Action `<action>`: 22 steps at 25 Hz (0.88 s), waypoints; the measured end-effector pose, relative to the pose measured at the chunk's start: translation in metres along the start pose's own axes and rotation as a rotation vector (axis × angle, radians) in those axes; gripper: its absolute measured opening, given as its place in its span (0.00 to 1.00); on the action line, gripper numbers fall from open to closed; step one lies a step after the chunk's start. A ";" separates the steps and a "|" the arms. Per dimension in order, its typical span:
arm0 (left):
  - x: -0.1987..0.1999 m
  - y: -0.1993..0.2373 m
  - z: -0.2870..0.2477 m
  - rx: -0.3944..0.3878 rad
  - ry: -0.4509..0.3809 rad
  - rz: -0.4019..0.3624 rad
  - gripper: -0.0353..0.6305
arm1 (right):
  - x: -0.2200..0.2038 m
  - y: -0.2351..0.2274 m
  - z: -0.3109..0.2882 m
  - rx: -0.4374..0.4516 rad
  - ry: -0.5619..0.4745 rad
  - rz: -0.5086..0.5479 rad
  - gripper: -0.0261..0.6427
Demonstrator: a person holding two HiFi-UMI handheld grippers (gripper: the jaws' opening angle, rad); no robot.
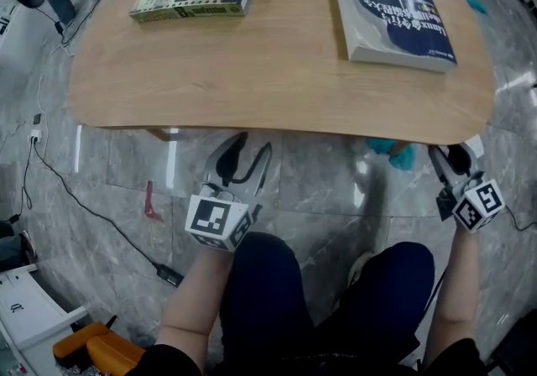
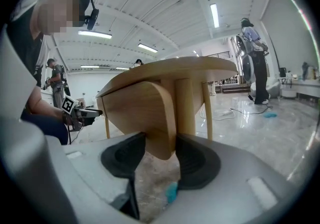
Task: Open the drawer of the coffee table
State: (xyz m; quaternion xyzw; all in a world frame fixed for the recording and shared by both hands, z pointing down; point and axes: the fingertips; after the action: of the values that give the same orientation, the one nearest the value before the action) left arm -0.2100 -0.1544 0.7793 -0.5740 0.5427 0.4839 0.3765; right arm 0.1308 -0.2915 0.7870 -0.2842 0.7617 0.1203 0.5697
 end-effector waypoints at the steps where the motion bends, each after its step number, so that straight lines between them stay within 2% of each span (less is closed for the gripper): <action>1: 0.000 0.000 0.001 -0.002 0.001 0.003 0.35 | 0.000 0.000 0.001 0.006 -0.001 -0.003 0.32; 6: -0.007 0.002 0.001 -0.023 0.000 0.024 0.35 | 0.001 0.001 0.004 0.087 0.054 0.063 0.29; 10: -0.006 0.004 0.002 -0.025 -0.001 0.008 0.35 | 0.000 0.001 -0.004 0.134 0.099 0.140 0.27; 17: -0.003 -0.014 -0.006 -0.049 -0.010 -0.009 0.35 | -0.002 -0.002 0.003 0.104 0.084 0.107 0.26; 20: -0.004 -0.012 -0.003 -0.050 -0.013 -0.005 0.35 | -0.007 0.004 0.011 0.144 0.109 0.120 0.25; 22: -0.003 -0.013 0.002 -0.058 -0.016 -0.004 0.31 | -0.010 0.009 0.016 0.164 0.130 0.141 0.24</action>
State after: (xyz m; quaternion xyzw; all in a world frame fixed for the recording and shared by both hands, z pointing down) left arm -0.1976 -0.1501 0.7806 -0.5818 0.5243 0.5031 0.3652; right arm 0.1404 -0.2734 0.7898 -0.1897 0.8225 0.0785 0.5305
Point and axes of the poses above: the fingertips, and each gripper's own axes: z backward along the fingers, y to its left, x out of its top
